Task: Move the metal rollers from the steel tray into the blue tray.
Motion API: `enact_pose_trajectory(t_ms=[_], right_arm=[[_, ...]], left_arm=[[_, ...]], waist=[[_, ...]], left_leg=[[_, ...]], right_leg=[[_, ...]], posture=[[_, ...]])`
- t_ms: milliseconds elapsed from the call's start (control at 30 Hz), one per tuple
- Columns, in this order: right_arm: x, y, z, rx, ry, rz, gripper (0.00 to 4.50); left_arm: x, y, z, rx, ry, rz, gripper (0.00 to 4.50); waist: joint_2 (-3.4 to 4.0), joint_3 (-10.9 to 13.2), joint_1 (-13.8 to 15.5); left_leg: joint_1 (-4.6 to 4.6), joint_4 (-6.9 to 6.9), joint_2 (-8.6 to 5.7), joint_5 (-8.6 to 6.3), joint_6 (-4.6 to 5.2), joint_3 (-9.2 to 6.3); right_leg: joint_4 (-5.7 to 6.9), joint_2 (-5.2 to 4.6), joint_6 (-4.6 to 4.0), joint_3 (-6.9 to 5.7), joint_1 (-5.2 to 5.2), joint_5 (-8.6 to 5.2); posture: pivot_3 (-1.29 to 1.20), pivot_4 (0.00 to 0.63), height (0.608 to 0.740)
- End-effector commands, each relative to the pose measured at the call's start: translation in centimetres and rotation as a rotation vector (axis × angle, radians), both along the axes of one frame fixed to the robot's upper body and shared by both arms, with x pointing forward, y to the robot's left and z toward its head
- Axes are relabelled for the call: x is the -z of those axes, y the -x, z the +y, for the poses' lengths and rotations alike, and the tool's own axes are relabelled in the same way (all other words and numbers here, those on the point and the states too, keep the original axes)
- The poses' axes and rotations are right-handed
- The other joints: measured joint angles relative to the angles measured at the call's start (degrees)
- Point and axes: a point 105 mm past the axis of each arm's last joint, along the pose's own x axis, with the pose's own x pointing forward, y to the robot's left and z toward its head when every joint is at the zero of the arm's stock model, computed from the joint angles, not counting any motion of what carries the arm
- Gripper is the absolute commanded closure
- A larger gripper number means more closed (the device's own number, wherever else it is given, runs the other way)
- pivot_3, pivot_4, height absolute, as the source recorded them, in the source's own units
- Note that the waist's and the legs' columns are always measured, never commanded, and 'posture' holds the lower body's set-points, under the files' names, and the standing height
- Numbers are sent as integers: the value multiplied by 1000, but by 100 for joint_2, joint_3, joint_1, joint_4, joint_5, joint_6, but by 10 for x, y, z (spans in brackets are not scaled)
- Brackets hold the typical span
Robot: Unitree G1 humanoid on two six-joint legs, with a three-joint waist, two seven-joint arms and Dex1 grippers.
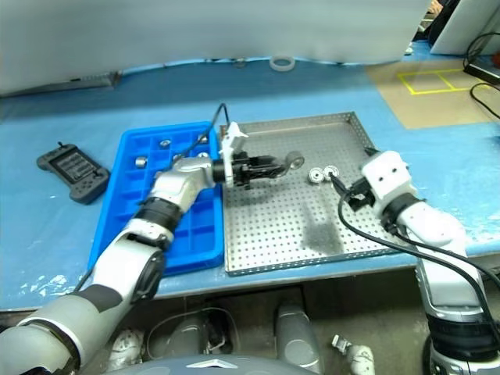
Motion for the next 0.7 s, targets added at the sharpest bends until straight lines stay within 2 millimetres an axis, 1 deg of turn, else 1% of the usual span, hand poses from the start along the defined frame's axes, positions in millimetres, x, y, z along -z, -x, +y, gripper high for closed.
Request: enact_pose_trajectory(t_ms=[33, 167, 233, 300, 400, 567, 700], right_arm=[[-16, 3, 29, -165, 56, -50, 0], [-6, 7, 58, -325, 143, -26, 0], [-5, 7, 64, -364, 148, -19, 0], [3, 9, 67, -400, 189, 9, 0], [17, 14, 66, -446, 272, 37, 0], [11, 8, 70, -454, 278, -5, 0], [7, 4, 73, -441, 271, -38, 0]], left_arm=[[-15, 17, 14, 120, 21, 15, 3054], [-17, 19, 21, 130, 6, 43, 3054], [-14, 17, 20, 115, -15, 35, 3054], [-13, 15, 19, 106, -21, 28, 3054], [-16, 16, 13, 113, -2, 31, 3054], [-14, 26, 0, 170, -6, 22, 3054], [-10, 29, -5, 184, -15, 22, 3054]], waist=[[0, 0, 121], [-1, 1, 514], [-1, 0, 681], [-2, 1, 781], [-4, 1, 845], [-6, 2, 846], [-7, 3, 811]], left_leg=[[2, 0, 0, 1, -1, 0], [4, 0, 0, 9, -14, 1], [4, 0, -1, 9, -14, 5], [3, 1, -4, 9, -13, 7], [3, 1, -14, 7, -8, 9], [4, 1, -13, 8, -9, 10], [7, 1, -11, 14, -18, 9]], right_leg=[[2, 0, 0, 0, 0, 0], [10, -1, -1, -1, 3, 0], [9, -3, -2, -1, 5, 1], [9, -7, -3, 0, 5, 1], [13, -18, -3, 0, 5, 1], [19, -20, -2, 0, 0, 1], [42, -19, -2, 1, -9, 1]], posture=[[-273, 150, 740], [-245, 150, 740], [-240, 150, 740], [-236, 150, 740], [-231, 150, 740], [-238, 150, 740], [-251, 150, 740]])
